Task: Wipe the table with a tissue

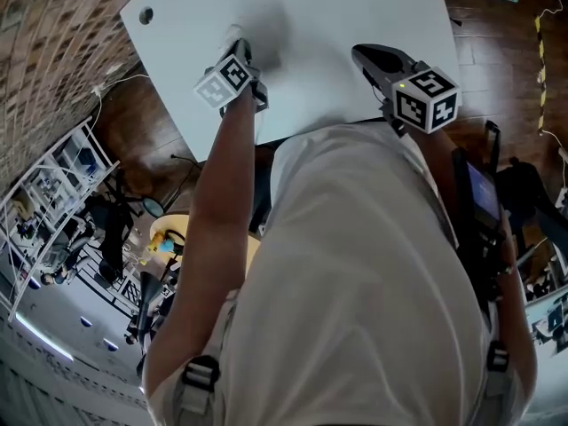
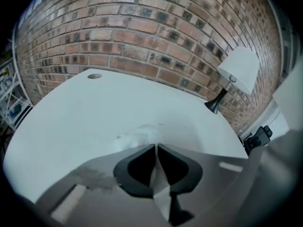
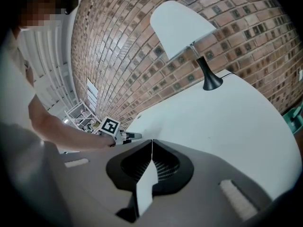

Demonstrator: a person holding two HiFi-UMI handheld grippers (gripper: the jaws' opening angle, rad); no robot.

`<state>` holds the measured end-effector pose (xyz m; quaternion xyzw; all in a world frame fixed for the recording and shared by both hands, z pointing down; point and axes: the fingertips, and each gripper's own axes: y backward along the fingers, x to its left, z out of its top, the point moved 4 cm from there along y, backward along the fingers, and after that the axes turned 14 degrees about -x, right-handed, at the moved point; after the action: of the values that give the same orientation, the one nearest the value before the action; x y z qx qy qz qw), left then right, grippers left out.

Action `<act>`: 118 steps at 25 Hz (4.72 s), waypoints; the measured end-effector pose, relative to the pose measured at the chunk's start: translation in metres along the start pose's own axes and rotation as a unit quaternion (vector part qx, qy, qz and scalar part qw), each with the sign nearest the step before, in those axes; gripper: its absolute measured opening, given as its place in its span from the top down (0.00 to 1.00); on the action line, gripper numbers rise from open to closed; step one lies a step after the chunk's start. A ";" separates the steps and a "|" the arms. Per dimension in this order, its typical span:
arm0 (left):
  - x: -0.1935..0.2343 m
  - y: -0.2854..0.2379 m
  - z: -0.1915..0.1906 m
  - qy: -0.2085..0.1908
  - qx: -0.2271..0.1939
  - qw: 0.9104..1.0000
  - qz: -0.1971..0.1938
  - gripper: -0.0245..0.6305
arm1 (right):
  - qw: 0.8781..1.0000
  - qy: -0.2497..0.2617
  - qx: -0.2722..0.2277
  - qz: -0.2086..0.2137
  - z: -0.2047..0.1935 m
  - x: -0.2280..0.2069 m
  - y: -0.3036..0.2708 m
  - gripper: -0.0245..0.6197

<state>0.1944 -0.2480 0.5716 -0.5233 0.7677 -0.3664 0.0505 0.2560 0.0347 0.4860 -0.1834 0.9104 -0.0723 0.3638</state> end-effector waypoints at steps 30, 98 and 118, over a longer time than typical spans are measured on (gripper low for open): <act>-0.072 -0.060 0.025 -0.077 0.065 0.981 -0.166 0.93 | 0.991 0.020 -0.059 -0.118 -0.031 0.062 0.040 0.95; -0.080 -0.073 0.035 -0.159 0.076 0.979 -0.104 0.93 | 0.994 -0.001 -0.042 -0.100 0.007 -0.031 0.107 0.95; -0.169 -0.028 -0.046 -0.190 0.175 0.941 -0.220 0.93 | 0.995 0.001 -0.045 -0.089 0.010 -0.032 0.102 0.95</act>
<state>0.2698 -0.0879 0.5704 -0.7216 0.5336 -0.3909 0.2044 0.2557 0.1416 0.4718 -0.2798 0.8929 -0.0639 0.3469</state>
